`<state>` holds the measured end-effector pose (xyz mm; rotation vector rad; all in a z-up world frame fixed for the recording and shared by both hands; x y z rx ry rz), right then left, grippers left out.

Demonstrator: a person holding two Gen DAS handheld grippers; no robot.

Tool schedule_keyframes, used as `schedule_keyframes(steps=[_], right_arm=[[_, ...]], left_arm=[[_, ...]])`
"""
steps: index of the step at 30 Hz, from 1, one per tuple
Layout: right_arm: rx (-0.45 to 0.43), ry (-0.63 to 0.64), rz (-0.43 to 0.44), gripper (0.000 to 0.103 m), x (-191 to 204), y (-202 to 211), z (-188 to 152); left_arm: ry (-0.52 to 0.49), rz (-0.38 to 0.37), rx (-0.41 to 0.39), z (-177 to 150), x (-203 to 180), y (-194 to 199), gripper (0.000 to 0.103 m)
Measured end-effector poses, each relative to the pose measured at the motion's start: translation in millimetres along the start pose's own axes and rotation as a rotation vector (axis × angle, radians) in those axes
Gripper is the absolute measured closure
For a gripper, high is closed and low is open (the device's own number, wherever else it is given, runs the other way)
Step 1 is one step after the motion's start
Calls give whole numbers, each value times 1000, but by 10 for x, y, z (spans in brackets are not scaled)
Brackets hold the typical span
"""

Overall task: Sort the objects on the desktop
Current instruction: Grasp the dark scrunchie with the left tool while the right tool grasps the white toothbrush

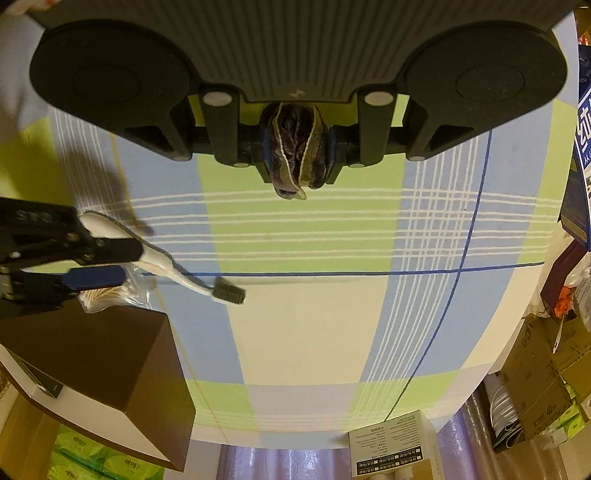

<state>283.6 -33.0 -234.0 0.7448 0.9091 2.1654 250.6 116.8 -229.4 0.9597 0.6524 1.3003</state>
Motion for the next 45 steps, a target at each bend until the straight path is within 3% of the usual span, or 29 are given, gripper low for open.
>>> schedule_keyframes(steps=[6, 9, 18, 27, 36, 45], right_arm=[[30, 36, -32, 77, 3, -203, -24], [59, 35, -39, 83, 22, -247, -116], [72, 5, -60, 85, 270, -106, -398], [109, -100, -82, 86, 191, 268, -723], [32, -242, -129, 86, -24, 846, -815], [-39, -368, -199, 86, -339, 1379, -846]], left_arm=[[-4, -8, -1, -13, 5, 17, 80], [-3, -8, 1, -15, 5, 14, 80], [-13, -12, 3, -31, -61, 24, 80], [-29, -39, 6, -67, -241, 105, 80], [-96, -90, -15, -34, -624, 272, 80], [-200, -146, -96, 314, -1090, 468, 80]])
Point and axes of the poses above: each gripper's, at about its wrist camera, not at the fingertips, and y roughly against the way its jaws point, x to its left, z to its top, the point moved 10 cm from there along -y, roughly the way its jaws point, and after that the axes turned 14 degrees about -y, right-handed, at the moved point
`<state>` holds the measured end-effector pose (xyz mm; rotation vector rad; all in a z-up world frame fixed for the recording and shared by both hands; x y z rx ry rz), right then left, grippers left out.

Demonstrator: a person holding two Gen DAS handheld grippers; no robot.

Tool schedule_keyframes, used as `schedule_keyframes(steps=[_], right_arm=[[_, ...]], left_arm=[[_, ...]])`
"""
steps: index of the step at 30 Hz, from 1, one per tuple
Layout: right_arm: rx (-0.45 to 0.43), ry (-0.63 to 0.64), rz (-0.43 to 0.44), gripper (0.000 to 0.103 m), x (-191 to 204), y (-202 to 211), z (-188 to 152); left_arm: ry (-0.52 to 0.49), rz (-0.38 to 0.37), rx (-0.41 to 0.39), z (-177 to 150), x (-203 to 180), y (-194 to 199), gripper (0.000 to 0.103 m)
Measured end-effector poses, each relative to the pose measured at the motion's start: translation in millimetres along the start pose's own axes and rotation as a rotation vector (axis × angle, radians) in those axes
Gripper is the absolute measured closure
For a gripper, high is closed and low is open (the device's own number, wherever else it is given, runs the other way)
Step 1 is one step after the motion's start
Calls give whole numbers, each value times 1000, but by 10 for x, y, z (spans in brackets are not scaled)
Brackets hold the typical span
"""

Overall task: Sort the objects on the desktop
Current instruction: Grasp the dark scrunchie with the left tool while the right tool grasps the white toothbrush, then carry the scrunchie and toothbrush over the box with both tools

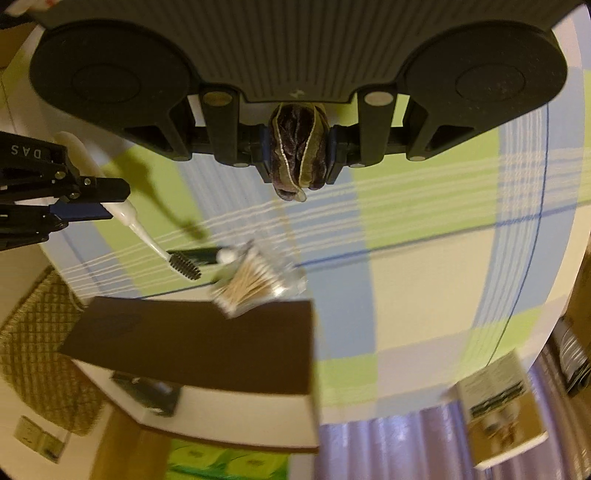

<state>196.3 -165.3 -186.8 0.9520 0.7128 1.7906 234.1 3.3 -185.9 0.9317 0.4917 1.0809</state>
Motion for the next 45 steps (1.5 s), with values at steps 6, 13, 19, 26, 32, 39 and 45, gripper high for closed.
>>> schedule_keyframes(steps=[6, 13, 19, 26, 32, 39, 45], right_arm=[[-37, -55, -20, 86, -222, 200, 70], [-64, -106, -27, 86, -400, 379, 116], [-89, -127, -26, 86, -477, 501, 208], [-110, -146, -27, 86, -534, 611, 322], [-124, -148, -24, 86, -581, 650, 465], [-146, -139, -20, 86, -622, 680, 693], [-173, -139, -1, 86, -654, 706, 1072]], left_arm=[[-63, -30, -38, 257, -265, 10, 80], [-101, -49, -65, 457, -461, 18, 80], [-116, -57, -84, 573, -546, 40, 80], [-123, -66, -108, 698, -605, 80, 80], [-127, -58, -135, 854, -579, 117, 80], [-129, -54, -158, 1015, -522, 124, 80], [-124, -68, -188, 1282, -443, 112, 80]])
Point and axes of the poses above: each gripper's, at about its wrist camera, not at the fingertips, and y roughly against the way its jaws point, x to its left, z to its top, the point moved 10 cm from there along -y, roughly the way its jaws point, and after that the axes turned 14 degrees about -y, right-handed, at the moved point
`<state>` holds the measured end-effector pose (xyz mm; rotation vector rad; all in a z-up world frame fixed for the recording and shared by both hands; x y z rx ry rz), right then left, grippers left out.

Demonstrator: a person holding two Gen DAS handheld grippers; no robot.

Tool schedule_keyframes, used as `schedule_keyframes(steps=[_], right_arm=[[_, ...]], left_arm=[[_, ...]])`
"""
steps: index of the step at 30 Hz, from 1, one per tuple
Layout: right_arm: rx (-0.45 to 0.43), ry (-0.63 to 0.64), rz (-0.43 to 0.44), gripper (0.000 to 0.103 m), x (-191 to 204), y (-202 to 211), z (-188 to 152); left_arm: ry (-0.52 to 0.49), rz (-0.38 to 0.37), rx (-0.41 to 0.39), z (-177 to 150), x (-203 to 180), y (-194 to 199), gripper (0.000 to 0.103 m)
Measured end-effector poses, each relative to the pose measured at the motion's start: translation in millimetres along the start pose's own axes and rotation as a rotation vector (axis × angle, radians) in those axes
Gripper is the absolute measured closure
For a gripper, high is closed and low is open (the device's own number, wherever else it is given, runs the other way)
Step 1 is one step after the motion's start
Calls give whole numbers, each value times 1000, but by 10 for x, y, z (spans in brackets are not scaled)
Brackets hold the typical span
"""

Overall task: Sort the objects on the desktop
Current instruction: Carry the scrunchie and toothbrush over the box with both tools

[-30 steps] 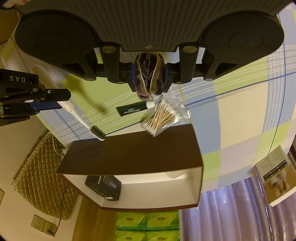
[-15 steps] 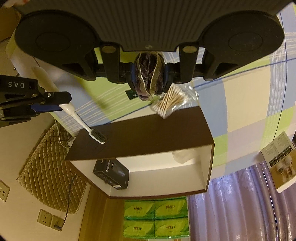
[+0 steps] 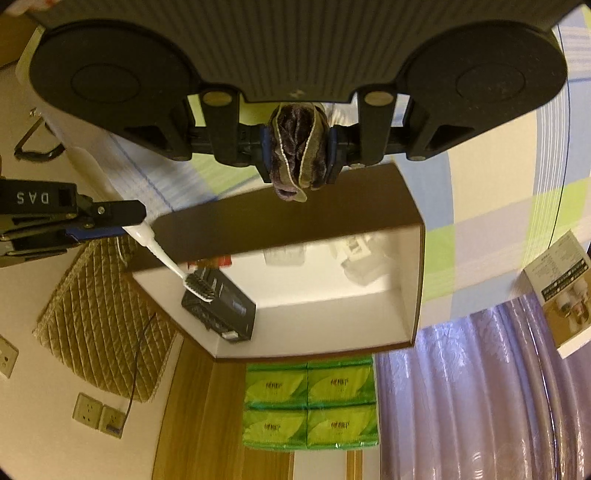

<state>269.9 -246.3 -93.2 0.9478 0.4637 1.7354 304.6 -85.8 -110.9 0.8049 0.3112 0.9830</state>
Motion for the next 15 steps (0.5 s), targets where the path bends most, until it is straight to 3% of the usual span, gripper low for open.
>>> schedule_keyframes(steps=[6, 15], right_arm=[[-30, -4, 20, 86, 44, -131, 501], [-35, 1, -66, 86, -64, -616, 1116]], left_arm=[[-3, 1, -52, 419, 202, -108, 80], [-11, 3, -70, 1096, 451, -542, 79]])
Point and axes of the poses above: each gripper's, at about its wrist camera, not at the fingertips, and y roughly against the way its jaws point, x to its left, z to its top, the point moved 10 cm from there along -y, roughly the way its jaws point, and after that the axes turned 14 degrees about -y, right-handed, at the moved point
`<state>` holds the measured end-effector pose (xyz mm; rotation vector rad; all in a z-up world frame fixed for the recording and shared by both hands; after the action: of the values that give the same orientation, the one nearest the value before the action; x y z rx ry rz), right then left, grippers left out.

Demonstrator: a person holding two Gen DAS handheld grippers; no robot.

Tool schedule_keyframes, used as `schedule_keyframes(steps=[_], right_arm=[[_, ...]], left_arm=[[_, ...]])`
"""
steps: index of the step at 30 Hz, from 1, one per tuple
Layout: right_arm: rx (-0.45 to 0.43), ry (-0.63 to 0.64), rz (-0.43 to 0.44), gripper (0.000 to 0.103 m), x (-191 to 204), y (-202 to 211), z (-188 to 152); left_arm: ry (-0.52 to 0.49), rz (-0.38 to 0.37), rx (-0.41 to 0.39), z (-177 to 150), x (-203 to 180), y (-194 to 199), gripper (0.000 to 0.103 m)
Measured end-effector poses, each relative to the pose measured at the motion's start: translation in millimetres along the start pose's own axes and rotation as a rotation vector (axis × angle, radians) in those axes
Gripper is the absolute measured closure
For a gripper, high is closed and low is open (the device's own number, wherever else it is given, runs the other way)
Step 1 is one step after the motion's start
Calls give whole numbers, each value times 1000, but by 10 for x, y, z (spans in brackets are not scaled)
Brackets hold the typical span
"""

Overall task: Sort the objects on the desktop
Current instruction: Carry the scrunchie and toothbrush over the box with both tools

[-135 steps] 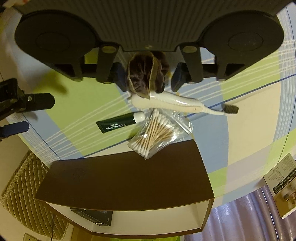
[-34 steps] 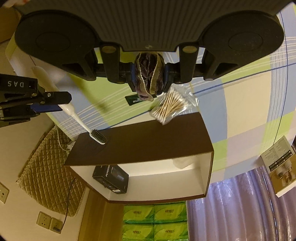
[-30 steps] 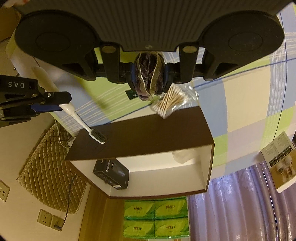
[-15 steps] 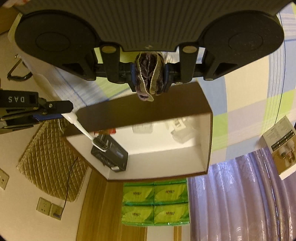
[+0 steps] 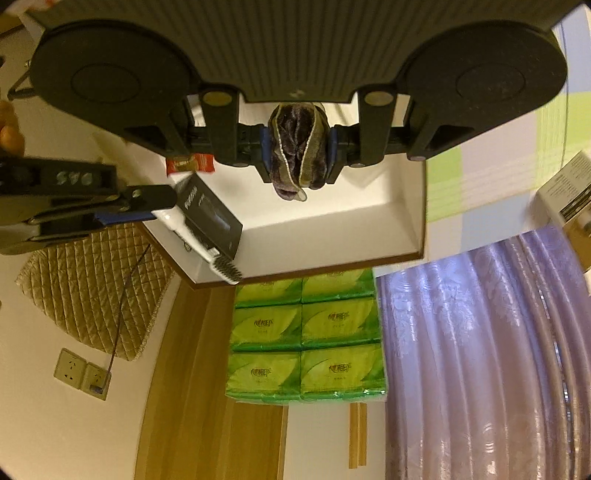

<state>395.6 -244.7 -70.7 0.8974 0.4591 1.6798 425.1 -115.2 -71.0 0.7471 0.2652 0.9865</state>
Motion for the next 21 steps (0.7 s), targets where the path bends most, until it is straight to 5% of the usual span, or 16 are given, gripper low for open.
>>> schedule_keyframes(steps=[21], right_arm=[[105, -41, -134, 86, -448, -1191, 150]], left_arm=[[57, -64, 222, 17, 246, -1518, 79]])
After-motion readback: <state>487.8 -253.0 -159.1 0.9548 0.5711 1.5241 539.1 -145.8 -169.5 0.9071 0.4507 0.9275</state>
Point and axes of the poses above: each gripper's, at about its wrist camera, not at the fingertips, and y roughly against the way its jaws point, x to its left, z to its top, the point moved 10 cm from there along -y, roughly the way its jaws point, and after that the axes turned 14 degrees about -y, right-handed, at the moved point
